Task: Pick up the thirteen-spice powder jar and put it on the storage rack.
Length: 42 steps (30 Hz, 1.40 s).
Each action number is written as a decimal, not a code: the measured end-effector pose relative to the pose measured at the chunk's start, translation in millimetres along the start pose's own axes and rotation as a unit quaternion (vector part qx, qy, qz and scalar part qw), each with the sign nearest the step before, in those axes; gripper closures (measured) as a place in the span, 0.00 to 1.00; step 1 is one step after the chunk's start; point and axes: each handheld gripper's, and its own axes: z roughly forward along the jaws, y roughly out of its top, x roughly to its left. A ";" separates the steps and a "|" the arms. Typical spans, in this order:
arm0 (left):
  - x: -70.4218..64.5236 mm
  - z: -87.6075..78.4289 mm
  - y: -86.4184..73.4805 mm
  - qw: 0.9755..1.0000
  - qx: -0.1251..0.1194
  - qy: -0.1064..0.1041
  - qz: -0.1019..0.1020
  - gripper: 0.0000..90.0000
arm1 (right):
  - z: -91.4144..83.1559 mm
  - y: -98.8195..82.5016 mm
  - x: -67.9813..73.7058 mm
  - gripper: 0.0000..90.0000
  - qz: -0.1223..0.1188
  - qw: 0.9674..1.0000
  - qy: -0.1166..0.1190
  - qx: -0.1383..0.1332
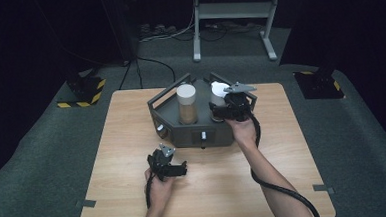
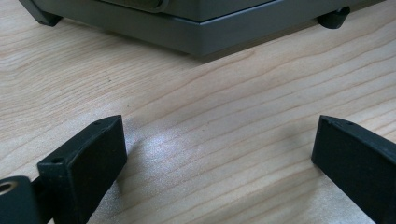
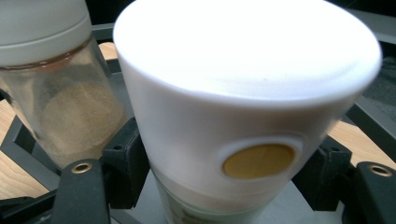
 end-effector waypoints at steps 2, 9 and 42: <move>0.0 -0.1 0.0 1.000 0.000 0.000 0.000 0.04 | 0.2 -1.7 1.6 0.33 -0.004 1.000 0.000 -0.003; 0.0 -0.1 0.0 1.000 0.000 0.000 0.000 0.04 | 0.3 -3.5 -0.2 0.33 0.000 1.000 0.005 -0.004; 0.0 -0.1 0.0 1.000 0.000 0.000 0.001 0.04 | -23.1 -19.2 -38.3 0.09 0.028 0.997 0.075 -0.019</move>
